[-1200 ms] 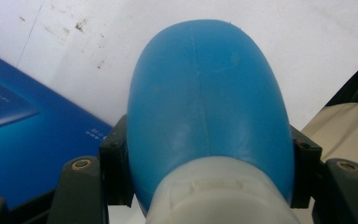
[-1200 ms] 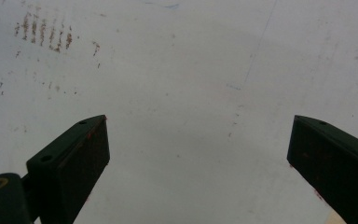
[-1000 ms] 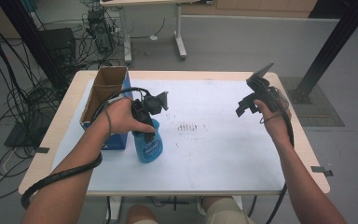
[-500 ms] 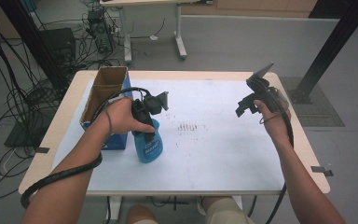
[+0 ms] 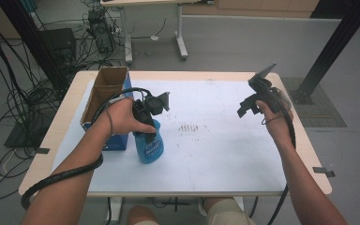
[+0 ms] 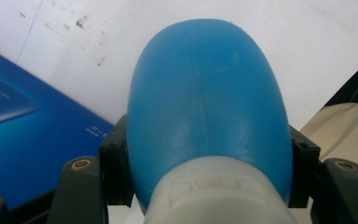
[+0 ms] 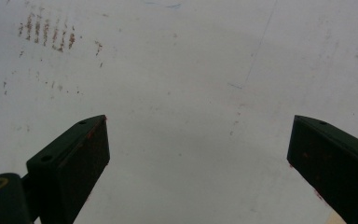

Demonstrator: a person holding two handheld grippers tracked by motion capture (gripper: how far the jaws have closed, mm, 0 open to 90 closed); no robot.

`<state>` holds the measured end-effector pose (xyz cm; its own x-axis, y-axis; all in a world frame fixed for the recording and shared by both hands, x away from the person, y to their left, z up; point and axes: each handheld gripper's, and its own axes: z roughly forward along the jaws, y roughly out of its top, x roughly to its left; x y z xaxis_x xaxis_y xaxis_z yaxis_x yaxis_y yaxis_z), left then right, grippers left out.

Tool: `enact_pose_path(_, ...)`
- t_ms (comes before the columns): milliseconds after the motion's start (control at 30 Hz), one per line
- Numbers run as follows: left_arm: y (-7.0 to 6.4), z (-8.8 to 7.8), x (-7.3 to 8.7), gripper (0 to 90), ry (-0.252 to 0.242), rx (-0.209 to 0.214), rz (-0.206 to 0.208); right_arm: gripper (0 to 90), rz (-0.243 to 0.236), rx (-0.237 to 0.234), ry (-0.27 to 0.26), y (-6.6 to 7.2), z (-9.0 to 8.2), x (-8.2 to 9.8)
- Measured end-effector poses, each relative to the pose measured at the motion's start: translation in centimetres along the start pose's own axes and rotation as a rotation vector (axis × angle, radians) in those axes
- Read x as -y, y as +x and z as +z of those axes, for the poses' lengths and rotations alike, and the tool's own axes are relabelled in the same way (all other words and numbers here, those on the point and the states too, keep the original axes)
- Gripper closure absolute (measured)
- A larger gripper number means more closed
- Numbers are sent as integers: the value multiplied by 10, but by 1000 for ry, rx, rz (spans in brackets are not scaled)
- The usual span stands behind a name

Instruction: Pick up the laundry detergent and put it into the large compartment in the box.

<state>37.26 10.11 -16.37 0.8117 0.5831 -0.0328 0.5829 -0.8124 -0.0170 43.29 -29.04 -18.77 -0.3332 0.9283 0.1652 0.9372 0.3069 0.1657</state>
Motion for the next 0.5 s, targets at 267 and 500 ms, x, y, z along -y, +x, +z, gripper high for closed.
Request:
enact_pose_path(267,-3,-14,-1,370,-1,-9,-8,57,-1,0,-6,0,-2,2)
enact_pose_path(500,-8,-56,-10,370,-2,-15,-42,56,-8,2,-9,5,-5,2)
